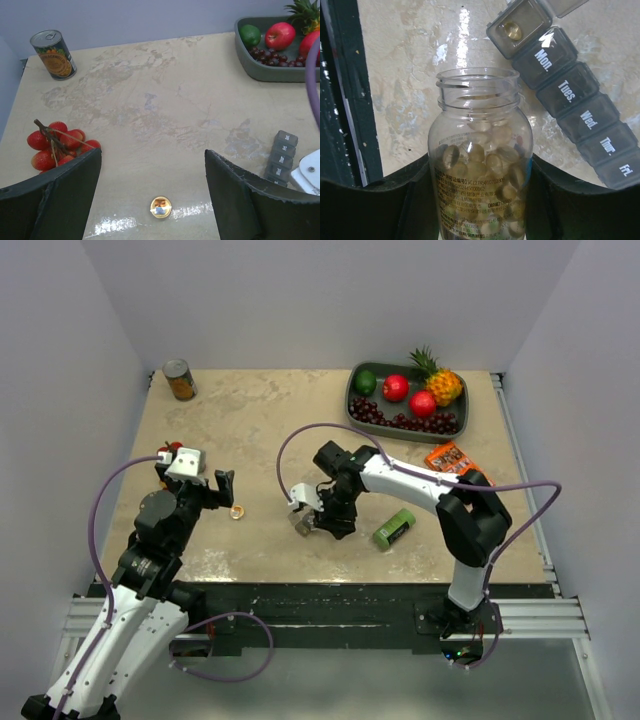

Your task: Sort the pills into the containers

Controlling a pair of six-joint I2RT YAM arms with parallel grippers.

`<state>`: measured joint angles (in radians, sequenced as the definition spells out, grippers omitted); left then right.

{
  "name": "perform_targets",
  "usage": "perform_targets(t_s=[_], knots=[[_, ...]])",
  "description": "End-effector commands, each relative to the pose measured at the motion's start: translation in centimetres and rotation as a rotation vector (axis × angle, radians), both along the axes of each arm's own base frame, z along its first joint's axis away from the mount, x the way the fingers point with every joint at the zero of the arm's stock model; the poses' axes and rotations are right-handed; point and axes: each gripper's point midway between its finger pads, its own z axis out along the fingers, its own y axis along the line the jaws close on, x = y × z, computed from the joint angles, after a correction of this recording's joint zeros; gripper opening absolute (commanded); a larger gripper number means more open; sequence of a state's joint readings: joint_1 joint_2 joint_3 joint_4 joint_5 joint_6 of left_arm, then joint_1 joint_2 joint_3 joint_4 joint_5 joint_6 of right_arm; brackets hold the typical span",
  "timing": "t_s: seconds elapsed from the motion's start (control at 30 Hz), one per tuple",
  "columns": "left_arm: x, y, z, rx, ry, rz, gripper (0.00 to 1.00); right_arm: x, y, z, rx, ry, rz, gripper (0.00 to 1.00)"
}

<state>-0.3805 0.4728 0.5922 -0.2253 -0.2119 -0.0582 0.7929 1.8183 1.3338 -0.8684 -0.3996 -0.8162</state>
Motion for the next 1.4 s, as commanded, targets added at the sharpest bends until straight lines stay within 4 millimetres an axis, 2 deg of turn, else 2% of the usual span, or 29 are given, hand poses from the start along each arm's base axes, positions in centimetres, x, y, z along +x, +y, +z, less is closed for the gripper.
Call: perform_targets(t_s=[0.0, 0.37, 1.37], knots=[[0.2, 0.0, 1.6, -0.001, -0.065, -0.005, 0.88, 0.7, 0.8, -0.1, -0.030, -0.033, 0.000, 0.04], [0.1, 0.1, 1.7, -0.002, -0.068, -0.002, 0.88, 1.3, 1.2, -0.8, -0.066, -0.029, -0.020, 0.03], [0.2, 0.0, 1.6, -0.001, -0.065, -0.005, 0.88, 2.5, 1.6, -0.8, -0.189, -0.160, -0.046, 0.03]])
